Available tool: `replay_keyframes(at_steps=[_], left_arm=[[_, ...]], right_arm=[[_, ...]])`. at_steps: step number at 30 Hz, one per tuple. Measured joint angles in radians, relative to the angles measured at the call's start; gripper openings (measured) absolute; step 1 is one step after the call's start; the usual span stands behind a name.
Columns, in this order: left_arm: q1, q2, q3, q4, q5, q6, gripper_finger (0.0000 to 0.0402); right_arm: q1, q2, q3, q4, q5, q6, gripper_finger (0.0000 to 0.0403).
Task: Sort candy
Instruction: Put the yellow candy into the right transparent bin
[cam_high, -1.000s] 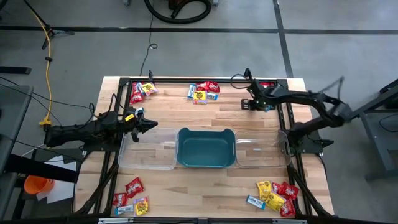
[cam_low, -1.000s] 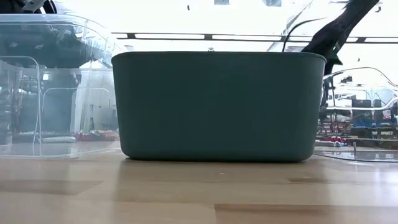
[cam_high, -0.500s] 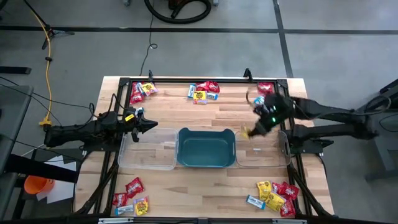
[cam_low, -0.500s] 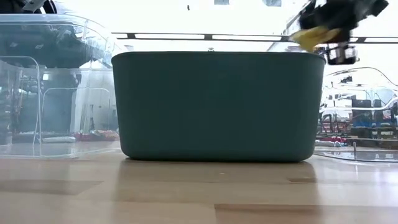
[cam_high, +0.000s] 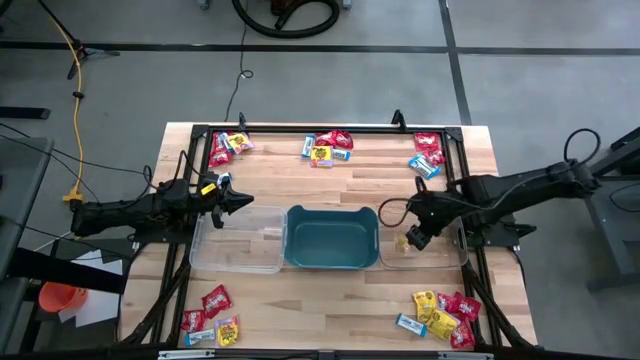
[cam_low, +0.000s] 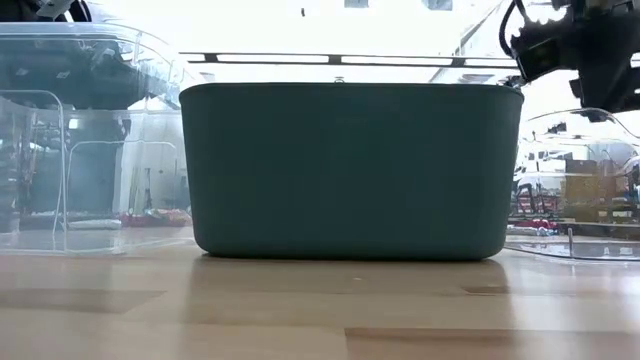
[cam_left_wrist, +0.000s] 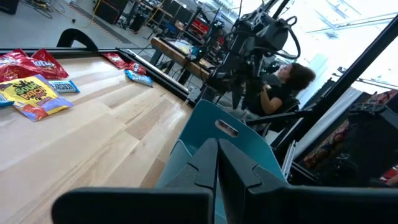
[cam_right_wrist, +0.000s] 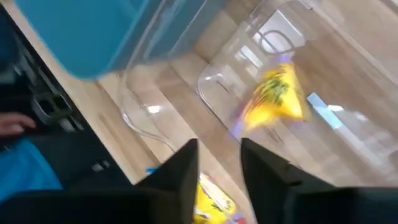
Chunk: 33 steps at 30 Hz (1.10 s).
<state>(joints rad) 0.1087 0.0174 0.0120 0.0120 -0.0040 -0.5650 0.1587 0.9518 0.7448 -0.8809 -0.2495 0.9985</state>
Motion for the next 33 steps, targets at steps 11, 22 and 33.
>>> replay_keyframes(at_steps=[11,22,33], left_arm=[[0.000,0.000,0.000,0.000,0.000,0.000,0.0000],[0.000,0.000,0.000,0.000,0.000,0.000,0.0000],[0.000,0.000,0.000,0.000,0.000,0.000,0.0000]], right_arm=[[-0.068,0.044,0.052,0.187,-0.136,-0.177,0.0264],[-0.369,0.421,0.408,0.371,0.136,-0.457,0.0259],[-0.567,1.035,0.958,0.164,0.319,-0.619,0.0259]])
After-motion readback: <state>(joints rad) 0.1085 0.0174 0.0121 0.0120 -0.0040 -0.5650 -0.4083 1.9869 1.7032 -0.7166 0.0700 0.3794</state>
